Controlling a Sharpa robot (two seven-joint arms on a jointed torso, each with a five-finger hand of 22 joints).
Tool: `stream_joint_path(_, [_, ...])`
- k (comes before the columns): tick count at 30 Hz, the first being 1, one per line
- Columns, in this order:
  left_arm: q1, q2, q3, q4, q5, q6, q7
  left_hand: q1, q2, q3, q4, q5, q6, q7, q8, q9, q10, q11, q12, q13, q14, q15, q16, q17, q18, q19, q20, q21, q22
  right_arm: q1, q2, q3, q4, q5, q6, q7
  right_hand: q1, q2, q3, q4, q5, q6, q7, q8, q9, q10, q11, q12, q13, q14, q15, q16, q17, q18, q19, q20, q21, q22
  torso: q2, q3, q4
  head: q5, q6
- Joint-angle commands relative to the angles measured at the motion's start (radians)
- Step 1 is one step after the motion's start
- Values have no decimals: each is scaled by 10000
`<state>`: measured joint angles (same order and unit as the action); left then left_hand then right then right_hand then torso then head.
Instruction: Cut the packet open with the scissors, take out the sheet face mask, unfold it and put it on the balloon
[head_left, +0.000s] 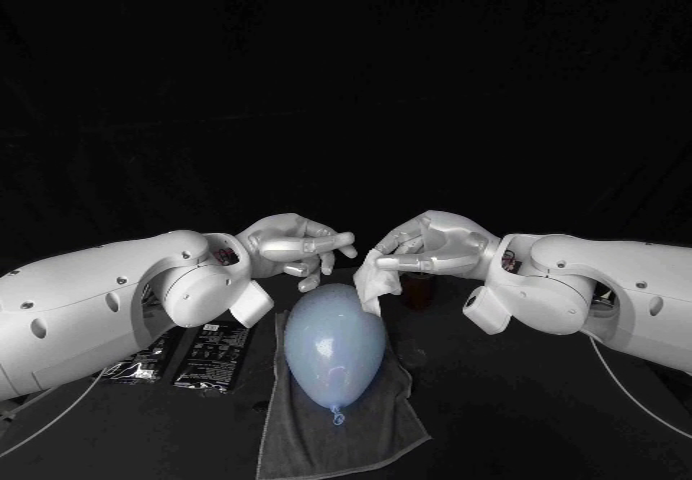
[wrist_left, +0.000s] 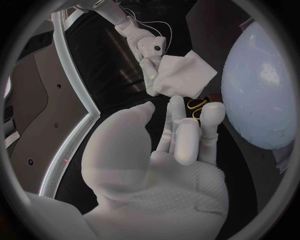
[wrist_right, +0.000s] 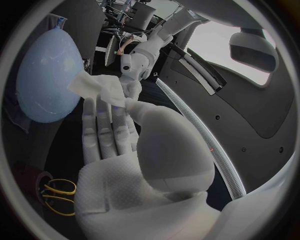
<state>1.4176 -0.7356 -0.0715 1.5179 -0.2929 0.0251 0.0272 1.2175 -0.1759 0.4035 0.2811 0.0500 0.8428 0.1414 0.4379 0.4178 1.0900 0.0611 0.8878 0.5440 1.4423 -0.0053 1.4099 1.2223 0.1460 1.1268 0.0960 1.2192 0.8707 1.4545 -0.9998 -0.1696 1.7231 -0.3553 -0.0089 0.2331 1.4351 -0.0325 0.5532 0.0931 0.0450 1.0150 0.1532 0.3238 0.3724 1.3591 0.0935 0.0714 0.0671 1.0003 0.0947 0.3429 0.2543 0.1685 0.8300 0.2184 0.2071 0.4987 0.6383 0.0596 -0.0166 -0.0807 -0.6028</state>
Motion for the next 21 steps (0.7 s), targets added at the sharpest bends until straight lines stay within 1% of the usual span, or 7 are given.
stream_joint_path(1, [-3,75,-4,-29,-317,443,518,265,-152,-193,-27,-26,-6,-52,-58,-33,12,-55,58,28,95,-32,95,99,-143,115,-21,104,127,-63,90,3,-53,-221,185,34,21,86,18,-74,31,28,-34,43,494,-68,-3,-37,14,51,20,-14,12,103,-77,20,44,9,1,0,3,-14,-22])
stream_joint_path(3, [-5,106,-19,-51,-382,436,610,474,-221,-360,-10,-28,49,-101,-126,-83,77,-100,90,55,164,-70,184,258,-168,201,-47,207,292,-85,135,1,-80,-237,176,11,21,86,18,-74,31,28,-34,43,494,-68,-3,-37,14,51,20,-14,12,103,-77,20,44,9,-2,8,1,-20,-16])
stream_joint_path(5, [-6,149,-33,-80,-420,401,675,585,-236,-414,-21,-27,98,-126,-141,-99,103,-118,98,65,182,-88,207,298,-173,217,-58,234,332,-105,175,0,-106,-247,168,-6,21,86,18,-74,31,28,-34,43,494,-68,-3,-37,14,51,20,-14,12,103,-77,20,44,9,-5,6,-4,-10,-7])
stream_joint_path(8, [-10,239,-61,-131,-458,393,728,1026,-153,-484,-84,-19,230,-185,-238,-177,191,-187,97,85,253,-146,296,463,-199,300,-100,341,502,-137,234,-3,-139,-269,153,-26,21,86,18,-74,31,28,-34,43,494,-68,-3,-37,14,51,20,-14,12,103,-77,20,44,9,-8,3,-8,16,5])
stream_joint_path(13, [-20,321,-89,-172,-543,411,723,1147,-137,-552,-71,-20,339,-201,-264,-206,218,-203,85,93,269,-159,317,502,-204,303,-115,363,532,-165,290,-4,-168,-322,109,-36,-6,90,22,-101,31,30,-37,48,505,-58,-6,-30,17,67,15,-9,23,106,-75,19,57,26,-3,20,-17,-12,31])
stream_joint_path(18, [-25,348,-101,-181,-674,353,638,1270,-134,-645,-58,-21,466,-193,-295,-241,246,-202,83,111,264,-162,316,493,-210,307,-126,388,572,-174,317,-5,-209,-347,64,-23,-13,91,24,-111,30,31,-39,50,509,-55,-8,-28,18,71,14,-7,26,107,-74,18,62,32,1,24,-6,-8,13])
stream_joint_path(21, [-26,359,-105,-180,-724,334,605,1284,-139,-667,-52,-21,483,-186,-304,-249,248,-197,86,116,257,-160,309,477,-212,309,-127,393,582,-176,332,-5,-218,-353,46,-19,-13,91,24,-111,30,31,-39,50,509,-55,-8,-28,18,71,14,-7,26,107,-74,18,62,32,0,27,-16,-14,10])
